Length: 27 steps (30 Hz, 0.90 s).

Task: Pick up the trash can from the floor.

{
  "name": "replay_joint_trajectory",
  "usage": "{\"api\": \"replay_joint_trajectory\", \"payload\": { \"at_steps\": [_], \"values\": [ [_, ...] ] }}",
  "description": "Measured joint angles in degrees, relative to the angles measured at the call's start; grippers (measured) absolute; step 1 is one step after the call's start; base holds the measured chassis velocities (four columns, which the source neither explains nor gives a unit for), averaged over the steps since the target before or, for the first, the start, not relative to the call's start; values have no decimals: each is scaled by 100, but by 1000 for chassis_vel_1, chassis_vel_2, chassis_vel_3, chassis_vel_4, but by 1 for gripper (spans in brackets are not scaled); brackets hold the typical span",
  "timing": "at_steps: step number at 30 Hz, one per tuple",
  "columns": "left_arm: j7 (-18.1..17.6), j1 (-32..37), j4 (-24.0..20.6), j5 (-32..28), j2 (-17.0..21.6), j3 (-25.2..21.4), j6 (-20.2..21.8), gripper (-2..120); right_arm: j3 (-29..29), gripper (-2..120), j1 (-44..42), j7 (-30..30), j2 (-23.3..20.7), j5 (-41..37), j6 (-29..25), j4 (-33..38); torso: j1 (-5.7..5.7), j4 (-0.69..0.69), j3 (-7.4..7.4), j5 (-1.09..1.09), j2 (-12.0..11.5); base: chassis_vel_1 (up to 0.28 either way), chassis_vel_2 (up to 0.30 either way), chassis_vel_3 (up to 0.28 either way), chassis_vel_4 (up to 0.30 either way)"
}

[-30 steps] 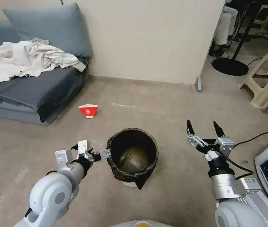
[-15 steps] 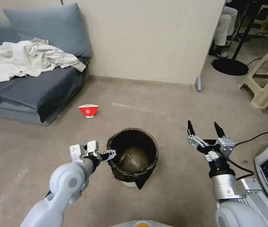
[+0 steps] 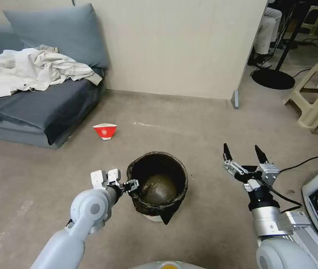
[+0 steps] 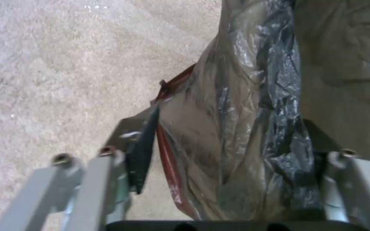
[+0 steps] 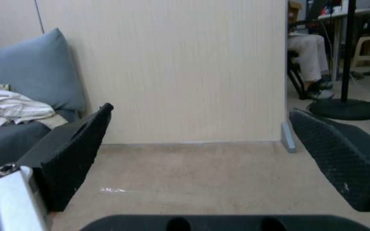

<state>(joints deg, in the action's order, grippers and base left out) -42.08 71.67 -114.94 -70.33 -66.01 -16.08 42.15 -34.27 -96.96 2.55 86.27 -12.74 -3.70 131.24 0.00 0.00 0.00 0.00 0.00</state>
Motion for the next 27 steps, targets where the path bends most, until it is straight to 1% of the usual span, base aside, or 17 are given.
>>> {"api": "replay_joint_trajectory", "payload": {
  "at_steps": [2, 3, 6, 7, 8, 10, 11, 12, 13, 15, 19, 22, 23, 25, 27],
  "values": [
    [-70, -36, 35, -46, -20, 20, -2, 49, -3, 100, 7, -4, -1, -7, 0, -29, 0, 0, 0, 0, 0, 0, 0, 0, 0],
    [-70, -36, 35, -46, -20, 20, -2, 49, -3, 100, 7, -4, -1, -7, 0, -29, 0, 0, 0, 0, 0, 0, 0, 0, 0],
    [-117, -57, 48, -120, -28, 22, -3, 33, -3, 100, 14, -5, -3, -9, 0, -62, 0, 0, 0, 0, 0, 0, 0, 0, 0],
    [-117, -57, 48, -120, -28, 22, -3, 33, -3, 100, 14, -5, -3, -9, 0, -62, 0, 0, 0, 0, 0, 0, 0, 0, 0],
    [-126, -59, 48, -131, -28, 20, -4, 30, -3, 100, 15, -5, -3, -10, 0, -69, 0, 0, 0, 0, 0, 0, 0, 0, 0],
    [-146, -59, 48, -154, -32, 11, -5, 20, 3, 100, 16, -5, -7, -10, 0, -85, 0, 0, 0, 0, 0, 0, 0, 0, 0],
    [-146, -59, 48, -154, -32, 11, -5, 20, 3, 100, 16, -5, -7, -10, 0, -85, 0, 0, 0, 0, 0, 0, 0, 0, 0],
    [-152, -57, 45, -156, -37, 4, -5, 17, 5, 100, 16, -5, -9, -10, 0, -88, 0, 0, 0, 0, 0, 0, 0, 0, 0],
    [-173, -45, 34, -158, -48, -13, -5, 11, 9, 100, 16, -6, -13, -10, -1, -97, 0, 0, 0, 0, 0, 0, 0, 0, 0],
    [-175, -4, -22, -159, -69, -58, -5, 5, 14, 100, 5, -11, -23, -10, -12, -101, 0, 0, 0, 0, 0, 0, 0, 0, 0],
    [-172, 60, -98, -154, -89, -132, -6, 5, 14, 100, -15, -16, -30, -10, -25, -101, 0, 0, 0, 0, 0, 0, 0, 0, 0],
    [-138, 193, -325, -151, -104, -271, -7, 5, 9, 100, -52, -23, -39, -10, -53, -70, 0, 0, 0, 0, 0, 0, 0, 0, 0],
    [-138, 193, -325, -151, -104, -271, -7, 5, 9, 100, -52, -23, -39, -10, -53, -70, 0, 0, 0, 0, 0, 0, 0, 0, 0],
    [-111, 303, -563, -152, -87, -394, -8, 5, 3, 100, -68, -27, -51, -10, -60, -49, 0, 0, 0, -1, 0, 0, 0, 0, 0],
    [-97, 331, -622, -154, -75, -432, -8, 5, 2, 100, -70, -29, -53, -10, -60, -45, 0, -1, 0, 0, 0, 0, 0, 0, 0]
  ]
}}
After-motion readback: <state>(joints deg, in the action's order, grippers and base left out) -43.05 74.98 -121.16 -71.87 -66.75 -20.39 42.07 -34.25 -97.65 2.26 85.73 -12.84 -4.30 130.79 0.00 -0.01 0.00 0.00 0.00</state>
